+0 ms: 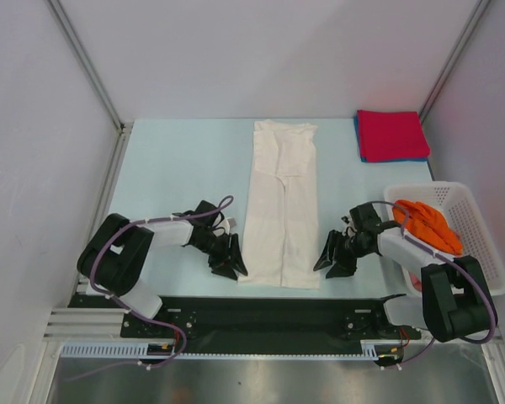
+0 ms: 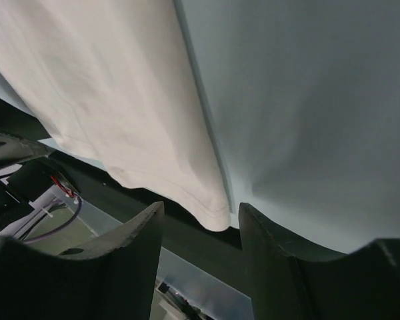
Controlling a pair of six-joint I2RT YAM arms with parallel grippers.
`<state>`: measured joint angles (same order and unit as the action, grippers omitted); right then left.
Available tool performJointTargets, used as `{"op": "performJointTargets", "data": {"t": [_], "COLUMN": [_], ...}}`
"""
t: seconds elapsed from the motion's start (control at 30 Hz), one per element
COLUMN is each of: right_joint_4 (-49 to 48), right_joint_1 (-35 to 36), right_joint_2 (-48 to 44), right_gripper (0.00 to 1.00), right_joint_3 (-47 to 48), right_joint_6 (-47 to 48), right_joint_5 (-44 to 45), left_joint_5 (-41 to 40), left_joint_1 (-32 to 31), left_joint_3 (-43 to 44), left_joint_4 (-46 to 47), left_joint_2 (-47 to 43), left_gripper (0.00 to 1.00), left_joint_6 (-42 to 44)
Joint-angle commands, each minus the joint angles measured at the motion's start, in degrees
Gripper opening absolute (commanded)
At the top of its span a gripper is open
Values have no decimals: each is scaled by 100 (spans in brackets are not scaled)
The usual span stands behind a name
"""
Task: Fold and stack the t-shirts
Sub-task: Fold the tshirt
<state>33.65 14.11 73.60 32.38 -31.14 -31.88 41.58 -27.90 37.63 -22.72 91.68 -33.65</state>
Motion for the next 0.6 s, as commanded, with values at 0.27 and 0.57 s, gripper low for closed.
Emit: {"op": "performJointTargets", "data": {"t": [0.27, 0.57], "right_joint_4": [-649, -389], "right_joint_1": [373, 479], "right_joint_2": [303, -106], "right_gripper": [51, 0], "right_joint_3": [-408, -733], "right_joint_6": [-437, -665], "right_joint_5": [50, 199], "left_joint_5": [-616, -371], "left_joint_1": [-58, -58], "left_joint_3": [-256, -378], "left_joint_4": [312, 427], "left_joint_2": [421, 246], "left_gripper": [31, 0], "left_joint_6": [271, 131]}}
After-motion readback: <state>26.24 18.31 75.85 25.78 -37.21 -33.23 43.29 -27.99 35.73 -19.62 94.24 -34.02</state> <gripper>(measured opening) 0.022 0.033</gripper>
